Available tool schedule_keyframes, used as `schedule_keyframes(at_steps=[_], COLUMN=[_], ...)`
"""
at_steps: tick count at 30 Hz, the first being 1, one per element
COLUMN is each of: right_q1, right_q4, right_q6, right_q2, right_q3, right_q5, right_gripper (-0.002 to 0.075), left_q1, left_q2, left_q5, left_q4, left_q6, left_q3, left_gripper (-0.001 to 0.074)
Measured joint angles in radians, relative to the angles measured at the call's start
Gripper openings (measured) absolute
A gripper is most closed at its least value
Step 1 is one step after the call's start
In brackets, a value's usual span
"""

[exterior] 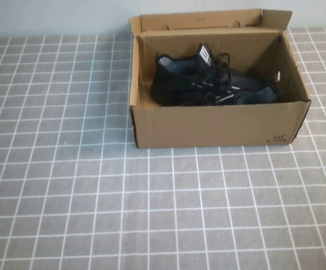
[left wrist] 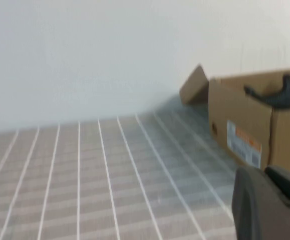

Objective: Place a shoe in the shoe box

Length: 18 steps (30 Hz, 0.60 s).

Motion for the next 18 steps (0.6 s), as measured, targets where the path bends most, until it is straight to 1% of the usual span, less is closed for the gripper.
schedule_keyframes(at_steps=[10, 18], right_q1=[0.000, 0.000], right_q4=[0.000, 0.000], right_q6=[0.000, 0.000], right_q2=[-0.002, -0.002], right_q3=[0.000, 0.000], right_q5=[0.002, 0.002], right_gripper=[-0.0016, -0.0016], left_q1=[0.001, 0.001], left_q2=[-0.008, -0.008], left_q5=[0.349, 0.359], left_q4=[0.004, 0.006], left_q6=[-0.055, -0.059], left_q3=[0.000, 0.000], left_gripper=[0.0000, 0.0000])
